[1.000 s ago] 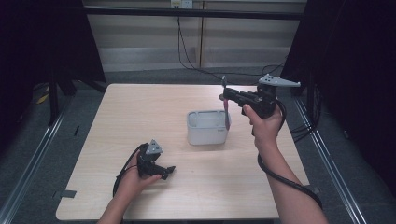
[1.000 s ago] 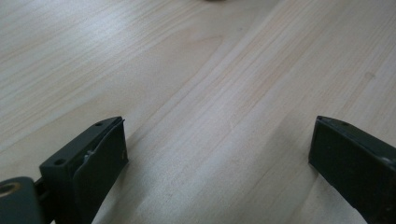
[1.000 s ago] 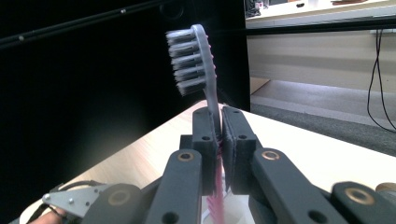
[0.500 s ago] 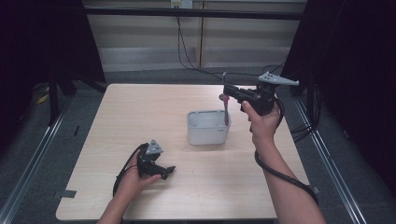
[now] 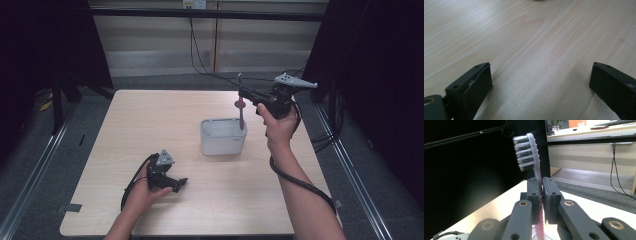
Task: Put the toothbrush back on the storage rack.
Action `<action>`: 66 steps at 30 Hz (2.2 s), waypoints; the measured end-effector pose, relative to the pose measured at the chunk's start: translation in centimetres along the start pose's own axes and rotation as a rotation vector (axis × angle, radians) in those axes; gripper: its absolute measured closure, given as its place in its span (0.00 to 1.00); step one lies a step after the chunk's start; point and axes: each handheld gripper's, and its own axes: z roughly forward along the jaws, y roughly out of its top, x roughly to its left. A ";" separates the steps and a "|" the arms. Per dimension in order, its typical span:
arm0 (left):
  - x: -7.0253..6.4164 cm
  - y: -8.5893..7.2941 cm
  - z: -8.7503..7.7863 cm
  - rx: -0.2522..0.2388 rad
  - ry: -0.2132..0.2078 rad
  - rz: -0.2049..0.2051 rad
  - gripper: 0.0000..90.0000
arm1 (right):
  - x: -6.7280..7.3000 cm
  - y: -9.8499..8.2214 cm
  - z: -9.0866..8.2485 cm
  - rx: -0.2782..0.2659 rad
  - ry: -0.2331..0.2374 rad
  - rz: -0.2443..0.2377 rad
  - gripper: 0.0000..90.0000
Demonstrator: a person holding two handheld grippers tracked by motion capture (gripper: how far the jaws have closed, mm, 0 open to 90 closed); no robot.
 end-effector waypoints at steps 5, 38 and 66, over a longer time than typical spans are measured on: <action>0.0 0.0 0.0 0.000 0.000 0.001 0.04 | -0.1 -0.4 0.4 -0.004 -0.012 -0.002 0.94; 0.0 0.0 0.0 -0.002 -0.003 -0.003 0.04 | -2.0 -3.1 0.9 -0.023 -0.045 0.017 0.94; 0.0 0.0 0.0 0.008 -0.004 0.007 0.04 | -2.6 -5.6 0.8 -0.010 -0.031 0.021 0.94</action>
